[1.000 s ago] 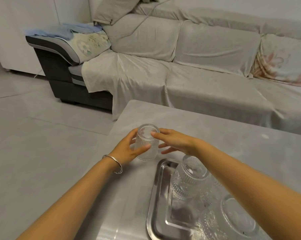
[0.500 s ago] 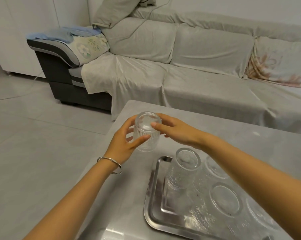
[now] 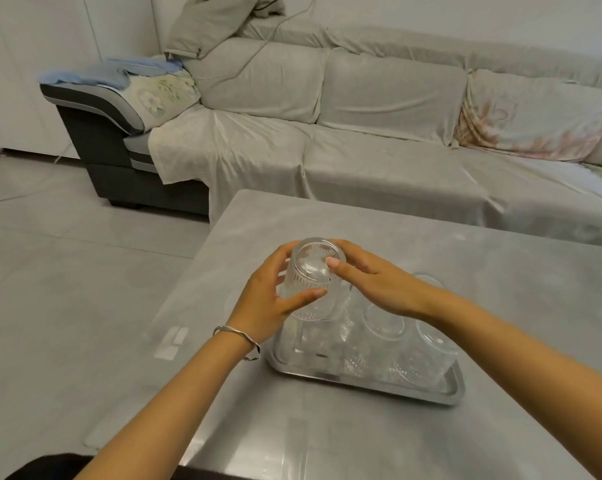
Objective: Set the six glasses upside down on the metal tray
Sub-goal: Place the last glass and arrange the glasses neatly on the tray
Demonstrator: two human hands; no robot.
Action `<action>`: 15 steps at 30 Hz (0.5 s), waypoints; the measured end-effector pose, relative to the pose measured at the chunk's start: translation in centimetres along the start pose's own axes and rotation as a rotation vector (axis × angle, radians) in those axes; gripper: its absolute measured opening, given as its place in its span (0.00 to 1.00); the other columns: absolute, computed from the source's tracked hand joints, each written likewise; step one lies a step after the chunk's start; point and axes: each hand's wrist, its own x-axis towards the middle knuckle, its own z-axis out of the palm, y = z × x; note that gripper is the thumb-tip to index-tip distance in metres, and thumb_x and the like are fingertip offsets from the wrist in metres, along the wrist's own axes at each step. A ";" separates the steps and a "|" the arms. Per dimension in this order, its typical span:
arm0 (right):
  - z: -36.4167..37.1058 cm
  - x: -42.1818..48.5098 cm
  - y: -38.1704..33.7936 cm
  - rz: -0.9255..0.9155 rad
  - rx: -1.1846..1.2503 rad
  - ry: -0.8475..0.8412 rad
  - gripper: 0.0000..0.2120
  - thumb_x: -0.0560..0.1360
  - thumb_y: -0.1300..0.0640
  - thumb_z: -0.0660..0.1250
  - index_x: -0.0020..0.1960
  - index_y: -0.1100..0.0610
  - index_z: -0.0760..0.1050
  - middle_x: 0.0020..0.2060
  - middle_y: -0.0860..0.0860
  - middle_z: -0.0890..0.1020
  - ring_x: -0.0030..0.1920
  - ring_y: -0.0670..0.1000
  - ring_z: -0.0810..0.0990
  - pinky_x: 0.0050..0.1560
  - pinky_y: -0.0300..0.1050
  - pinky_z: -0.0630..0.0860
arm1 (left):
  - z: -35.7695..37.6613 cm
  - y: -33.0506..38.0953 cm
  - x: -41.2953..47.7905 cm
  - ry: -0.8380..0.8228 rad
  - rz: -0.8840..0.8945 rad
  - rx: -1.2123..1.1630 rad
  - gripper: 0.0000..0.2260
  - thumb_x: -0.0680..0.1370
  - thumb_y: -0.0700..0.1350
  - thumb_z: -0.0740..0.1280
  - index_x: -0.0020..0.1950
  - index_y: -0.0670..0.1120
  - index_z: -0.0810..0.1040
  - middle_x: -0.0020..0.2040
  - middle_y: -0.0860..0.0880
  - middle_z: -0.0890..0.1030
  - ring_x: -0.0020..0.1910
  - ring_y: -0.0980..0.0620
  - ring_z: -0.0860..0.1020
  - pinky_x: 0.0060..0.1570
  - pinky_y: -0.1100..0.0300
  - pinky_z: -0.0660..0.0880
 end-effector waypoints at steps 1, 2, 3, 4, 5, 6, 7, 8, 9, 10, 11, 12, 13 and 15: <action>0.2 -0.6 0.4 -0.001 -0.004 0.005 0.22 0.78 0.43 0.56 0.70 0.47 0.64 0.66 0.44 0.72 0.63 0.44 0.72 0.63 0.39 0.69 | 0.4 0.0 -0.4 -0.008 -0.012 0.002 0.28 0.63 0.66 0.69 0.61 0.64 0.66 0.59 0.65 0.72 0.60 0.63 0.72 0.56 0.68 0.72; 0.4 -1.1 0.8 -0.001 -0.004 0.008 0.22 0.78 0.43 0.56 0.70 0.47 0.64 0.66 0.44 0.73 0.64 0.44 0.72 0.64 0.40 0.69 | 0.8 0.0 -0.8 -0.016 -0.023 0.000 0.28 0.63 0.65 0.69 0.61 0.64 0.66 0.59 0.66 0.72 0.59 0.64 0.72 0.55 0.70 0.72; 0.5 -1.6 1.2 -0.002 -0.002 0.012 0.21 0.78 0.44 0.56 0.69 0.47 0.65 0.66 0.44 0.73 0.64 0.44 0.72 0.64 0.41 0.69 | 1.2 -0.1 -1.2 -0.020 -0.033 -0.009 0.27 0.64 0.64 0.69 0.61 0.64 0.66 0.59 0.66 0.72 0.59 0.65 0.72 0.54 0.71 0.72; 0.7 -2.1 1.7 -0.003 -0.006 0.021 0.19 0.78 0.44 0.56 0.67 0.45 0.66 0.65 0.41 0.72 0.64 0.42 0.72 0.64 0.40 0.68 | 1.6 -0.3 -1.6 -0.019 -0.041 -0.025 0.27 0.64 0.63 0.70 0.60 0.64 0.66 0.58 0.66 0.73 0.58 0.66 0.72 0.53 0.72 0.72; 0.8 -2.5 2.1 -0.001 -0.024 0.033 0.17 0.78 0.43 0.56 0.66 0.42 0.66 0.64 0.39 0.71 0.64 0.41 0.70 0.63 0.39 0.67 | 1.9 -0.5 -2.0 -0.014 -0.052 -0.043 0.26 0.64 0.63 0.70 0.60 0.64 0.67 0.57 0.66 0.74 0.58 0.67 0.73 0.52 0.72 0.72; 1.0 -2.9 2.5 0.006 -0.055 0.047 0.17 0.78 0.42 0.56 0.66 0.39 0.64 0.64 0.37 0.70 0.63 0.39 0.69 0.63 0.38 0.65 | 2.2 -0.8 -2.3 -0.010 -0.067 -0.055 0.26 0.64 0.63 0.71 0.60 0.64 0.67 0.57 0.67 0.74 0.57 0.67 0.73 0.52 0.72 0.72; 1.1 -3.2 2.9 0.018 -0.086 0.061 0.18 0.77 0.42 0.56 0.67 0.39 0.64 0.64 0.38 0.70 0.64 0.39 0.68 0.63 0.38 0.64 | 2.6 -1.0 -2.5 -0.006 -0.084 -0.061 0.26 0.64 0.63 0.71 0.59 0.65 0.67 0.57 0.68 0.74 0.57 0.67 0.73 0.53 0.71 0.72; 1.3 -3.4 3.3 0.033 -0.106 0.072 0.20 0.77 0.42 0.56 0.69 0.41 0.63 0.67 0.40 0.70 0.65 0.40 0.67 0.63 0.38 0.63 | 2.9 -1.4 -2.8 -0.004 -0.102 -0.064 0.26 0.63 0.63 0.71 0.59 0.65 0.67 0.57 0.68 0.74 0.57 0.67 0.72 0.53 0.69 0.73; 1.6 -3.6 3.7 0.045 -0.114 0.081 0.22 0.77 0.42 0.57 0.70 0.43 0.63 0.69 0.42 0.70 0.66 0.42 0.67 0.63 0.39 0.63 | 3.2 -1.7 -3.0 -0.002 -0.117 -0.067 0.26 0.63 0.63 0.71 0.59 0.66 0.67 0.57 0.68 0.74 0.57 0.67 0.73 0.54 0.67 0.73; 1.9 -3.8 4.1 0.051 -0.115 0.088 0.23 0.77 0.43 0.58 0.71 0.44 0.62 0.70 0.44 0.69 0.67 0.43 0.67 0.65 0.39 0.63 | 3.6 -2.0 -3.2 0.002 -0.130 -0.074 0.26 0.63 0.62 0.71 0.59 0.66 0.67 0.57 0.68 0.74 0.58 0.66 0.73 0.55 0.65 0.73; 2.2 -3.9 4.4 0.055 -0.118 0.091 0.24 0.77 0.44 0.59 0.71 0.46 0.62 0.70 0.45 0.69 0.69 0.45 0.67 0.66 0.40 0.63 | 3.9 -2.3 -3.3 0.006 -0.140 -0.083 0.27 0.63 0.62 0.72 0.59 0.65 0.67 0.58 0.67 0.74 0.58 0.65 0.73 0.56 0.63 0.73; 2.5 -4.0 4.7 0.062 -0.127 0.092 0.24 0.77 0.44 0.59 0.72 0.47 0.62 0.71 0.45 0.69 0.70 0.46 0.67 0.68 0.42 0.63 | 4.2 -2.6 -3.5 0.009 -0.148 -0.091 0.27 0.63 0.62 0.72 0.60 0.64 0.67 0.59 0.65 0.74 0.59 0.63 0.73 0.57 0.62 0.73; 2.8 -4.0 4.8 0.072 -0.140 0.093 0.25 0.77 0.45 0.60 0.72 0.47 0.61 0.71 0.46 0.69 0.70 0.46 0.66 0.70 0.45 0.63 | 4.5 -2.9 -3.5 0.009 -0.154 -0.095 0.28 0.63 0.62 0.72 0.61 0.63 0.68 0.60 0.62 0.75 0.60 0.60 0.74 0.58 0.60 0.73; 3.2 -4.1 5.1 0.080 -0.156 0.095 0.26 0.77 0.45 0.61 0.73 0.49 0.61 0.72 0.47 0.68 0.71 0.47 0.65 0.71 0.47 0.63 | 4.9 -3.5 -3.7 0.004 -0.169 -0.094 0.29 0.63 0.61 0.73 0.62 0.61 0.68 0.61 0.57 0.75 0.61 0.56 0.74 0.60 0.58 0.73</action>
